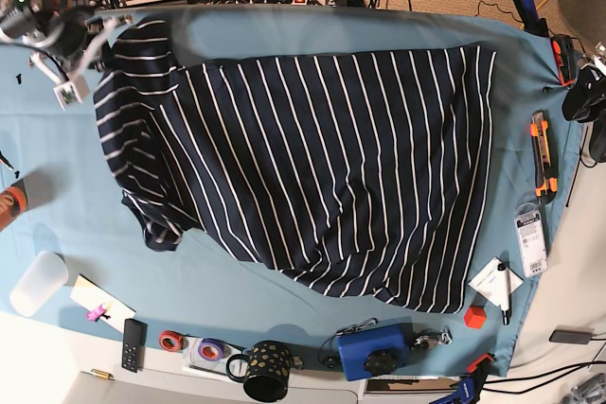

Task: Layout the t-shirt on the table in an organized manner, then fold the t-shirt properly
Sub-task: 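Grasp the shirt corner near the right gripper and pull it outward, then grasp the shirt side edge with the right gripper and tug it flat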

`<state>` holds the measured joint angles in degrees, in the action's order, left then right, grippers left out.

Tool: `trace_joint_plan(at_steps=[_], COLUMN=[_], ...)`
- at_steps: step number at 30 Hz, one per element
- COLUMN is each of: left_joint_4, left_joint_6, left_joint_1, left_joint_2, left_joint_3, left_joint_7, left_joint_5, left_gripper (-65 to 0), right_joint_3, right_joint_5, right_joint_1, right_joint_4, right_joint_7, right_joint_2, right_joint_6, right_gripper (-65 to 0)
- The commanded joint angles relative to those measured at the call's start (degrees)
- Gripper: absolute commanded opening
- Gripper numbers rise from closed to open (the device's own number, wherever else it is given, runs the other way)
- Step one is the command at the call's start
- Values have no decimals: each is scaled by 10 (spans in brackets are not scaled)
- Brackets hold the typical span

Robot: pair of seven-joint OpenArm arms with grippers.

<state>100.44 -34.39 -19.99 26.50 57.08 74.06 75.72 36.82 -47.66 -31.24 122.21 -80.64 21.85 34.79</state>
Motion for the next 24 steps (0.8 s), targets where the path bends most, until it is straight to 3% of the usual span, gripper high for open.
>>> trace_joint_plan(at_steps=[1, 7, 12, 19, 22, 24], left_joint_4=[8, 8, 8, 8, 8, 8], left_joint_6=[-2, -2, -2, -2, -2, -2], left_joint_1=[2, 2, 2, 2, 2, 2], left_joint_2=[13, 13, 13, 12, 13, 13], left_joint_3=[4, 4, 4, 4, 4, 4], left_joint_7=[-13, -14, -17, -18, -17, -17], left_joint_5=[15, 15, 15, 15, 15, 15], left_gripper=[-439, -439, -439, -439, -439, -439], right_joint_3=[17, 89, 105, 105, 105, 105], right_joint_5=[-22, -115, -121, -169, -168, -168], right_joint_1=[-17, -119, -193, -200, -200, -199], right_joint_4=[9, 9, 9, 9, 9, 11], right_joint_7=[6, 6, 6, 6, 6, 6], right_joint_2=[9, 8, 8, 9, 9, 10], right_joint_6=[6, 33, 52, 52, 52, 52], right_gripper=[-650, -650, -650, -650, -519, -508])
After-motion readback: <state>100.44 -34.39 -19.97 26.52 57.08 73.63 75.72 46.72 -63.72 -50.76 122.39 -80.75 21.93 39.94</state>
